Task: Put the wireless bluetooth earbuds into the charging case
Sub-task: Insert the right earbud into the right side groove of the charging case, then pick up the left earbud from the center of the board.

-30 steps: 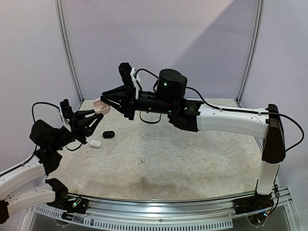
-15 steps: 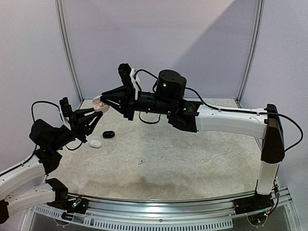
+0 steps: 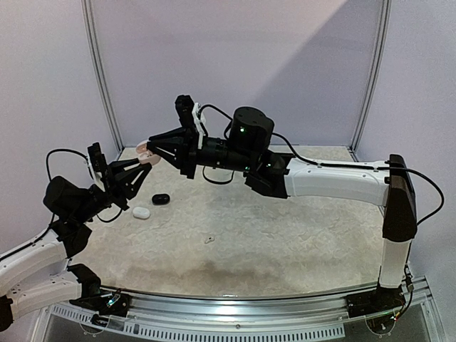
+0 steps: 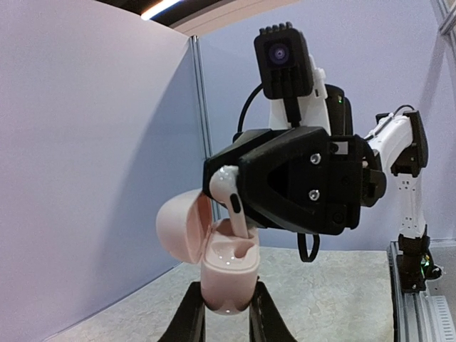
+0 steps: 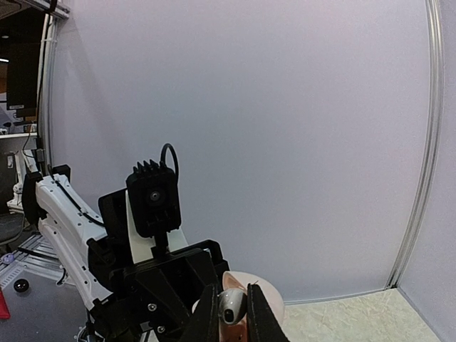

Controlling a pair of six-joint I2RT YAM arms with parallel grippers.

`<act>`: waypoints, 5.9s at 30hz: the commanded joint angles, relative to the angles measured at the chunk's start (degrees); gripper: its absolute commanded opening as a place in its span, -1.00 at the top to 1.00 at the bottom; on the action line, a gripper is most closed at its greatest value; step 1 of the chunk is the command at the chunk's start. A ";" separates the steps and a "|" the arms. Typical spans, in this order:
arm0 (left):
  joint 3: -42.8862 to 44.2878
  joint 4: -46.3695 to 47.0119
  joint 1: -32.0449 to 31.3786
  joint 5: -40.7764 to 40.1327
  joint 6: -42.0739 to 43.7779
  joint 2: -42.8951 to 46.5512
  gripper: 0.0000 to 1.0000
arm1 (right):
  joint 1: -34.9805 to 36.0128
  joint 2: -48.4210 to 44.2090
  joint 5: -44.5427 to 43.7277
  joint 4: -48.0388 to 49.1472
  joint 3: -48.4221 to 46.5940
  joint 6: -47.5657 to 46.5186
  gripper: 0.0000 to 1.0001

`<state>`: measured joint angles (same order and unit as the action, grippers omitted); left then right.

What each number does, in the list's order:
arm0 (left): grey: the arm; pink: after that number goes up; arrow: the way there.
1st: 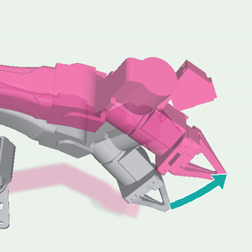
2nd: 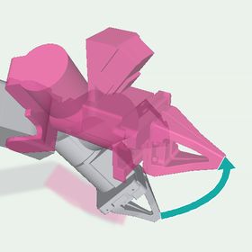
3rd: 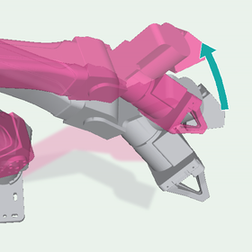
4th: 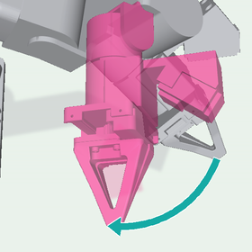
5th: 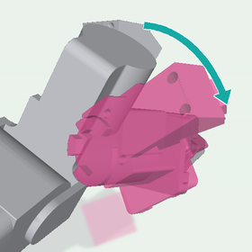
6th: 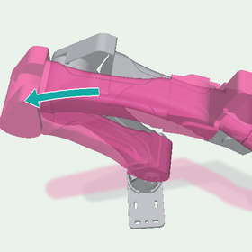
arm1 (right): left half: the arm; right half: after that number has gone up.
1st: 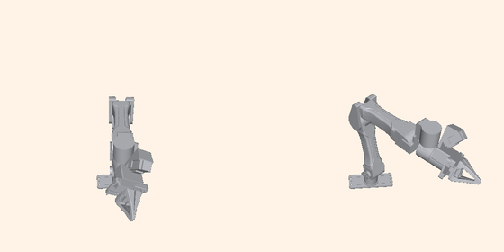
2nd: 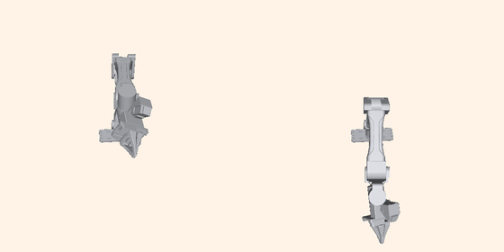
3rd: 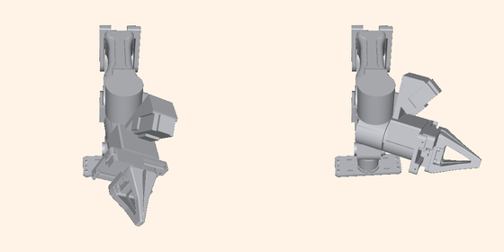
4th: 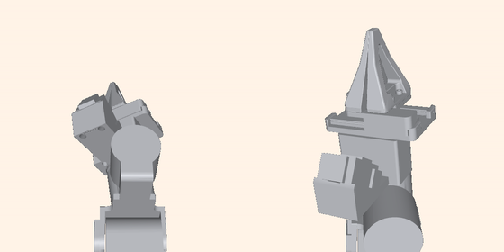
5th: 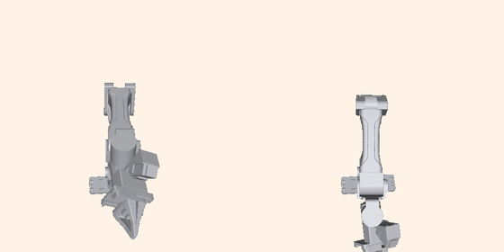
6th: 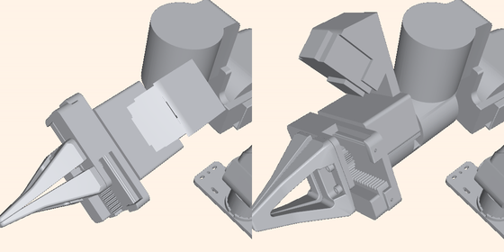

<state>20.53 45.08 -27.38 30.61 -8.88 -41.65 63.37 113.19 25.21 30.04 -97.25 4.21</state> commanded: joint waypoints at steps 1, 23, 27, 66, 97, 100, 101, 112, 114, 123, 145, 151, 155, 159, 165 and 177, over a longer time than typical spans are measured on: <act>1.70 1.30 -0.84 -0.79 -0.52 0.40 1.00 | 0.26 2.36 -0.79 0.78 0.22 1.80 1.00; 1.28 0.54 -0.84 -0.64 0.75 1.17 1.00 | -0.47 1.57 -5.33 -1.07 2.41 1.61 0.62; 1.28 0.28 -0.84 -0.37 1.27 0.98 1.00 | -0.62 1.39 -5.14 -1.14 2.39 1.29 0.60; -0.86 -9.28 -0.36 -8.66 -0.73 1.85 1.00 | -4.65 -10.77 -12.81 -30.91 -4.76 0.22 -0.19; -5.15 -12.92 0.78 -10.80 2.28 6.15 1.00 | -1.67 34.82 -30.49 -82.15 -33.97 12.16 0.02; -5.15 -12.65 0.80 -10.75 2.37 5.88 1.00 | -0.60 35.49 -30.59 -82.79 -34.01 9.61 0.03; -5.20 -12.65 0.81 -10.68 2.34 5.88 1.00 | -0.30 35.60 -30.88 -83.61 -33.90 9.02 0.03; -5.48 -12.25 0.82 -10.50 2.73 5.70 1.00 | 0.58 32.65 -35.80 -89.93 -29.60 6.42 0.05; -5.42 -12.21 0.82 -10.44 2.75 5.62 1.00 | 0.74 31.92 -36.14 -90.25 -28.98 5.97 0.04; -5.53 -12.30 0.83 -10.44 3.06 5.70 1.00 | 1.93 29.94 -37.10 -93.05 -27.04 3.70 -0.03; -5.29 -12.29 0.83 -9.96 3.61 5.14 1.00 | 3.25 29.06 -30.89 -93.72 -31.40 0.63 -0.09; -5.33 -12.31 0.79 -9.78 3.50 5.27 1.00 | -2.07 28.10 -20.42 -94.13 -33.46 16.15 0.08; -5.61 -11.87 0.83 -9.63 3.52 5.08 1.00 | -2.20 28.10 -20.89 -93.85 -33.34 20.90 0.15; -5.68 -12.15 0.83 -9.52 3.60 5.29 1.00 | -2.18 30.90 -21.05 -96.19 -36.16 24.11 0.20; -5.90 -11.79 0.83 -9.51 3.52 5.26 1.00 | -2.00 31.87 -21.38 -96.78 -36.52 24.50 0.20; -7.06 -11.09 0.83 -9.37 3.68 5.61 1.00 | -1.40 33.65 -22.22 -97.11 -36.52 23.31 0.27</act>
<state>14.63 32.80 -26.94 20.56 -5.76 -36.36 61.56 145.29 3.36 -66.46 -132.73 27.62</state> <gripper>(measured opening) 0.161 0.386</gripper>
